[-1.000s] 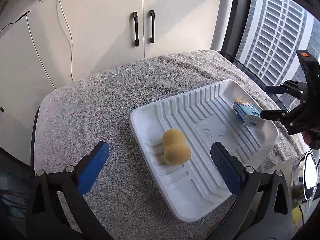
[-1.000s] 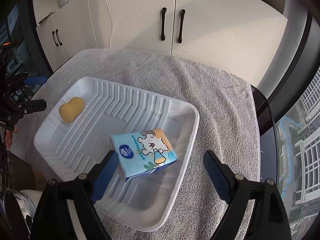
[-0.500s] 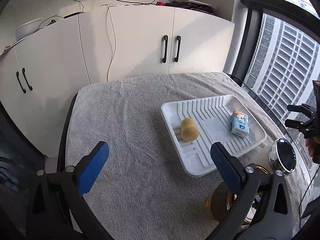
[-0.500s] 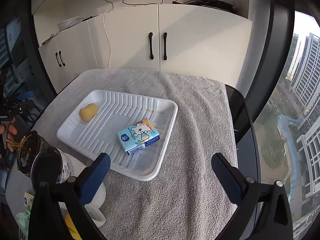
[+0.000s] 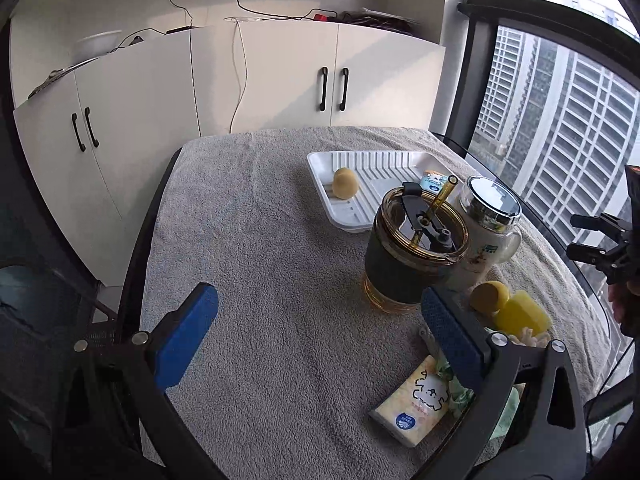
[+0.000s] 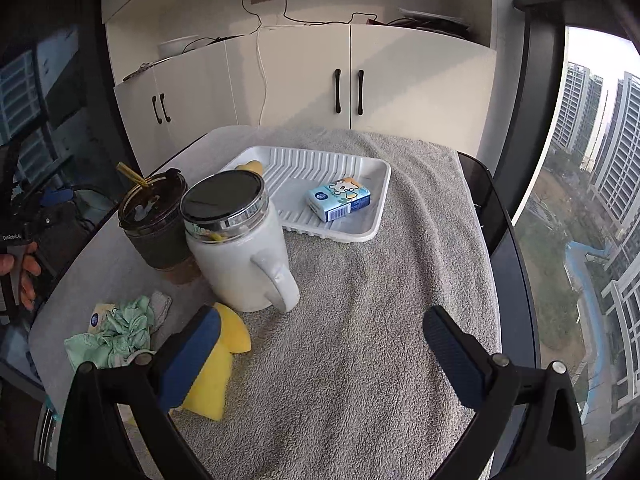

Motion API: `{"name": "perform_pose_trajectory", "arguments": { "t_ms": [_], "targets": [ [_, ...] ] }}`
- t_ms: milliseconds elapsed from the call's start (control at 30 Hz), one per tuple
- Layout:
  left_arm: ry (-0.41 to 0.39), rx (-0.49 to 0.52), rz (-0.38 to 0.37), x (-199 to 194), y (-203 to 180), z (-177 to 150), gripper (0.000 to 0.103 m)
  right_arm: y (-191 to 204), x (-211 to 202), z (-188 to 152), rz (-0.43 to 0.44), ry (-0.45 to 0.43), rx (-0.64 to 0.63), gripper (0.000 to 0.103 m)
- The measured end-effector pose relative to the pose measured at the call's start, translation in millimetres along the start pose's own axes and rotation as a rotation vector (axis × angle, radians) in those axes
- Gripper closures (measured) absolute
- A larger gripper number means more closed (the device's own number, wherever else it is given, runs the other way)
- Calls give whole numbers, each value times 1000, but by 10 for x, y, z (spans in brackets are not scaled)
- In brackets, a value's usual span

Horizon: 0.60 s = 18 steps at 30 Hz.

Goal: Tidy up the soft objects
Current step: 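Withdraw both grippers from the tray back toward the remaining items, then close left gripper on green cloth scrunchie while right gripper grasps cream yarn scrunchie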

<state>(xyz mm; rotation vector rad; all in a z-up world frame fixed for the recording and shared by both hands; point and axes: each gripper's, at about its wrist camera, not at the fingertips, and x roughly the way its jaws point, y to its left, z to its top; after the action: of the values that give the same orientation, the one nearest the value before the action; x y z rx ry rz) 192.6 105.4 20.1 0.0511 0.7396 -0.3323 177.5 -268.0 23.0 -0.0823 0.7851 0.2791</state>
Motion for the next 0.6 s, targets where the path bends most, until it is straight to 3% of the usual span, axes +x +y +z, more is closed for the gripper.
{"name": "perform_pose_trajectory", "arguments": {
  "t_ms": [233,600],
  "targets": [
    [20,-2,-70,-213,-463,-453,0,468,-171,-402,34,0,-27,0],
    [80,-2,-101,-78,-830,-734,0,1080,-291,-789,67,-8,-64,0]
  ]
}}
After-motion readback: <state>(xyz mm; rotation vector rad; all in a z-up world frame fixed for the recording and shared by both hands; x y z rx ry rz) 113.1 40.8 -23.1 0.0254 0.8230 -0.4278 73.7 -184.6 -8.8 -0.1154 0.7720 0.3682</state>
